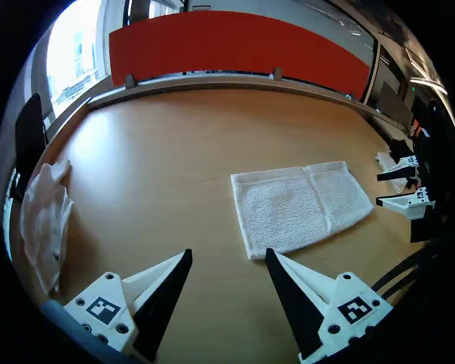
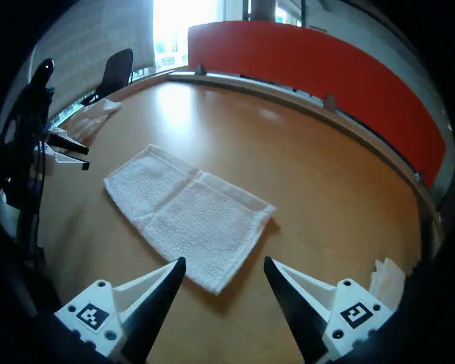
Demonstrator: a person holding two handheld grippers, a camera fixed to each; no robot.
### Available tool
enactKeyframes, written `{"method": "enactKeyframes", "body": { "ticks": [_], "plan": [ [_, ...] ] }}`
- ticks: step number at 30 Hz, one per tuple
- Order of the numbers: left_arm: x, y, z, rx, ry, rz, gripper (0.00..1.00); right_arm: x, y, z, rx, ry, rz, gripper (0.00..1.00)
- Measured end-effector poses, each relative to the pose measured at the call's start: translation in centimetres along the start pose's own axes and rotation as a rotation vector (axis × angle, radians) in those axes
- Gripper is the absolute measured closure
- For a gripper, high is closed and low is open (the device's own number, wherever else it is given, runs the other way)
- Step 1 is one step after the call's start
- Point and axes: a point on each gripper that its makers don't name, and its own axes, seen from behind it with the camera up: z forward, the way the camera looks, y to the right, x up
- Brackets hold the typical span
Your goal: Fold towel
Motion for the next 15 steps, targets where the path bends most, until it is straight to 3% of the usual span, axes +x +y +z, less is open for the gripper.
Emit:
{"method": "enactKeyframes", "body": {
  "ticks": [15],
  "plan": [
    [-0.8, -0.7, -1.0, 0.015, -0.003, -0.024, 0.11, -1.5, 0.1, 0.5, 0.015, -0.036, -0.028, 0.00]
  ]
}}
